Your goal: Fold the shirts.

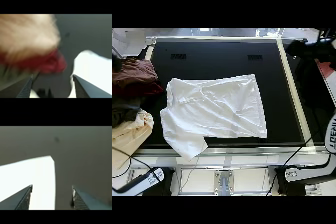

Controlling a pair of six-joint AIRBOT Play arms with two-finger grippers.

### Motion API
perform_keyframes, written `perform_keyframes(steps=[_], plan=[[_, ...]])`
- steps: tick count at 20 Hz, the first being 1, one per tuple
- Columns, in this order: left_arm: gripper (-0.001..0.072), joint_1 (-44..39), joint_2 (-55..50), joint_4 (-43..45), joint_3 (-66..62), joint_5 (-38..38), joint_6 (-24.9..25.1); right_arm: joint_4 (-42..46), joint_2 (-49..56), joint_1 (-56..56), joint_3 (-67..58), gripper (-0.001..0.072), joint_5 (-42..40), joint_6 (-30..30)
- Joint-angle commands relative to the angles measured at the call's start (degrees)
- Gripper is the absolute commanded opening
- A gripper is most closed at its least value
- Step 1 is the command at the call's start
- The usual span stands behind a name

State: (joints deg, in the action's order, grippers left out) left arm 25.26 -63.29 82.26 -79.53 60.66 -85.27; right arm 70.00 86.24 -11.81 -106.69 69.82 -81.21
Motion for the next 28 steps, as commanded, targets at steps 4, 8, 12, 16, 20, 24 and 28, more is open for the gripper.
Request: perform_keyframes(steps=[4,8,12,16,20,24,28], plan=[[0.0572,12.1,20.1,-7.4,45.6,4.7,-3.1,2.1,-15.9,-3.6,23.4,0.0554,3.5,1.2],[0.057,12.0,14.8,-14.9,54.1,4.5,0.2,0.3,-19.6,-3.5,29.4,0.0554,0.2,1.4],[0.057,12.0,7.6,-20.9,54.1,3.8,6.8,-1.1,-19.7,-3.5,29.4,0.0555,-0.5,1.4],[0.0456,12.0,1.3,-30.8,54.0,2.1,13.8,-2.2,-19.9,-3.5,29.4,0.0555,-0.4,1.4],[0.0434,12.0,-0.7,-33.5,53.9,0.2,15.1,-3.8,-20.0,-3.5,29.4,0.0554,-0.3,1.4],[0.0014,12.0,-0.7,-38.8,53.9,1.8,20.4,-5.0,-20.0,-3.5,29.7,0.0554,0.9,1.4],[0.0015,12.0,-0.6,-39.9,53.9,2.1,20.9,-1.2,-26.5,-4.3,47.5,0.0553,1.4,2.2]])
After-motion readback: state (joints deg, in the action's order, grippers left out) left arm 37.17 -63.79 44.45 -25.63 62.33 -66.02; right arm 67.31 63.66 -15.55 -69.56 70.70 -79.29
